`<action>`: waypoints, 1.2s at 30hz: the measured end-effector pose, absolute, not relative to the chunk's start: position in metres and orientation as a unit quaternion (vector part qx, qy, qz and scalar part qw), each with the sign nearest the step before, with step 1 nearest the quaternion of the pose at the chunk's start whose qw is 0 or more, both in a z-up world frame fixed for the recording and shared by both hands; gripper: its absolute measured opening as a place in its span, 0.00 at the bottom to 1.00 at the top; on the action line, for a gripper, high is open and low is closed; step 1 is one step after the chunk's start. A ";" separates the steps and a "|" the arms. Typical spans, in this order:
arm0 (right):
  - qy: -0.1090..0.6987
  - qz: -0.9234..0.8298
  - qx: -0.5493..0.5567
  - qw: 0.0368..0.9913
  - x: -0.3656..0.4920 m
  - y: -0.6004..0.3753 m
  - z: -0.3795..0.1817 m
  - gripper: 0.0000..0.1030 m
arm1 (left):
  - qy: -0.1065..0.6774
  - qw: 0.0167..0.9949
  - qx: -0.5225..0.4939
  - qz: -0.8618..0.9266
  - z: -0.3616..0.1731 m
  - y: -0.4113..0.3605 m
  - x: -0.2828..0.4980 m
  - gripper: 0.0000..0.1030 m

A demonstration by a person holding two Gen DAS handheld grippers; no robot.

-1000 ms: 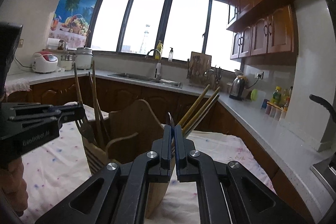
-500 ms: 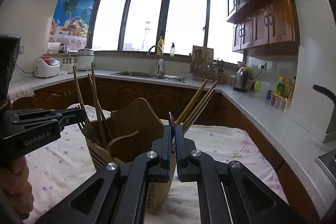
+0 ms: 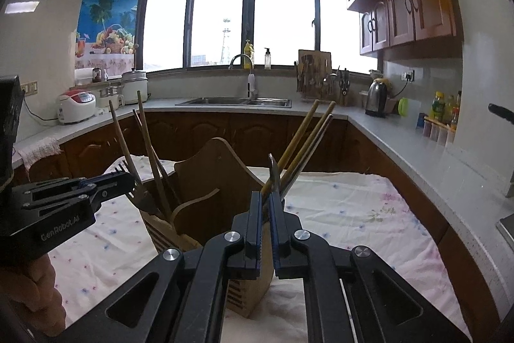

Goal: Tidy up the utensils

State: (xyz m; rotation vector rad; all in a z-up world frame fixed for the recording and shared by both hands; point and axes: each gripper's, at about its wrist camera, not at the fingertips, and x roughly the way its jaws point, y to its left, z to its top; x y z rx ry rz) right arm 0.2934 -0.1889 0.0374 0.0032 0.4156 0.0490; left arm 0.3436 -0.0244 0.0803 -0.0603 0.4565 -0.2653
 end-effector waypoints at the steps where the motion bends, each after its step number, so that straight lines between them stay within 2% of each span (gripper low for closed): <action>1: 0.208 0.025 0.004 0.978 0.293 -0.190 0.038 0.06 | 0.227 0.965 -0.032 -0.131 0.081 -0.024 0.343 0.04; 7: 0.211 0.027 0.011 0.977 0.292 -0.192 0.039 0.06 | 0.233 0.963 -0.041 -0.131 0.085 -0.023 0.341 0.05; 10: 0.212 0.024 0.018 0.977 0.291 -0.195 0.039 0.12 | 0.232 0.963 -0.043 -0.132 0.086 -0.023 0.337 0.09; 13: 0.213 0.023 0.027 0.976 0.289 -0.197 0.039 0.19 | 0.230 0.964 -0.044 -0.130 0.089 -0.022 0.332 0.18; 18: 0.209 0.022 0.034 0.977 0.285 -0.199 0.042 0.33 | 0.230 0.963 -0.052 -0.129 0.090 -0.019 0.325 0.24; 20: 0.209 0.022 0.037 0.977 0.284 -0.199 0.043 0.38 | 0.229 0.964 -0.054 -0.125 0.090 -0.016 0.321 0.41; 22: 0.209 0.022 0.042 0.977 0.281 -0.200 0.044 0.46 | 0.224 0.966 -0.057 -0.119 0.090 -0.012 0.314 0.53; 23: 0.209 0.022 0.045 0.977 0.280 -0.201 0.044 0.51 | 0.225 0.966 -0.059 -0.113 0.089 -0.009 0.311 0.67; 25: 0.212 0.027 0.053 0.975 0.278 -0.202 0.043 0.61 | 0.225 0.967 -0.066 -0.096 0.087 -0.003 0.305 0.85; 27: 0.216 0.033 0.062 0.974 0.275 -0.203 0.042 0.77 | 0.223 0.968 -0.075 -0.091 0.084 0.004 0.298 0.86; 30: 0.214 0.045 0.075 0.973 0.267 -0.202 0.042 0.92 | 0.239 0.964 -0.087 -0.081 0.080 0.013 0.291 0.89; 36: 0.214 0.061 0.087 0.971 0.242 -0.199 0.049 0.95 | 0.247 0.961 -0.104 -0.074 0.084 0.028 0.270 0.90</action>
